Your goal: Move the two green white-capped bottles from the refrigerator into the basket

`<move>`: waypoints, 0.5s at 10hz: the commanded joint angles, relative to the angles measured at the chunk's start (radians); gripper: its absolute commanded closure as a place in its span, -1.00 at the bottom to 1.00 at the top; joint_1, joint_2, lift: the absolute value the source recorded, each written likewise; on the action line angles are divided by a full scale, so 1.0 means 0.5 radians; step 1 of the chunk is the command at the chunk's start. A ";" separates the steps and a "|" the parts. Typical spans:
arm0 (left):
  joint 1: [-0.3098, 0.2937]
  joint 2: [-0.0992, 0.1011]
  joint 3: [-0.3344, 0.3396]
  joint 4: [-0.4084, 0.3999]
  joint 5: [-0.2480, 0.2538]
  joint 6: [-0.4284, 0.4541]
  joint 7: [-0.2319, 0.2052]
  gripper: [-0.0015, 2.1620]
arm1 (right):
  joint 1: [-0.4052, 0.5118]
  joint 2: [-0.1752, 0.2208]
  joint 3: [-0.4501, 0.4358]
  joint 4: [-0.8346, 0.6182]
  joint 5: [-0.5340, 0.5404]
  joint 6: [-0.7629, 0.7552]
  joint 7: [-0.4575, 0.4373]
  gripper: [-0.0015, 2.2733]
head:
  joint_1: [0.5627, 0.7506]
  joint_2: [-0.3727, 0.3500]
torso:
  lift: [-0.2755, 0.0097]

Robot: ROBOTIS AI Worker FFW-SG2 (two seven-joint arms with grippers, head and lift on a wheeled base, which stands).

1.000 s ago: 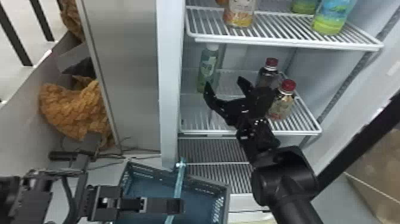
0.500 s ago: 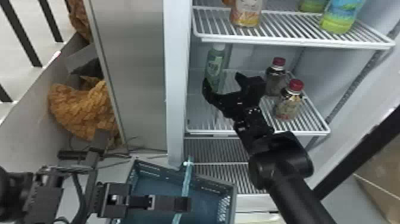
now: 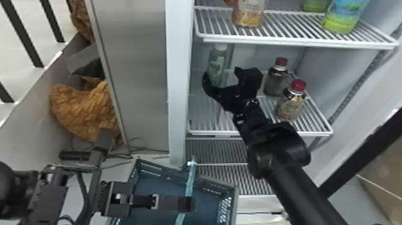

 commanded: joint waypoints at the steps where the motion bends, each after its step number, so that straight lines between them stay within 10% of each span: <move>1: -0.011 -0.002 -0.011 0.007 0.000 0.001 0.000 0.07 | -0.082 -0.001 0.073 0.077 -0.044 0.027 -0.019 -0.85 | 0.41 -0.27 | -0.92; 5: -0.030 -0.006 -0.022 0.027 0.004 0.001 0.000 0.07 | -0.161 -0.001 0.125 0.180 -0.120 0.100 -0.062 -0.42 | 0.41 -0.23 | -0.92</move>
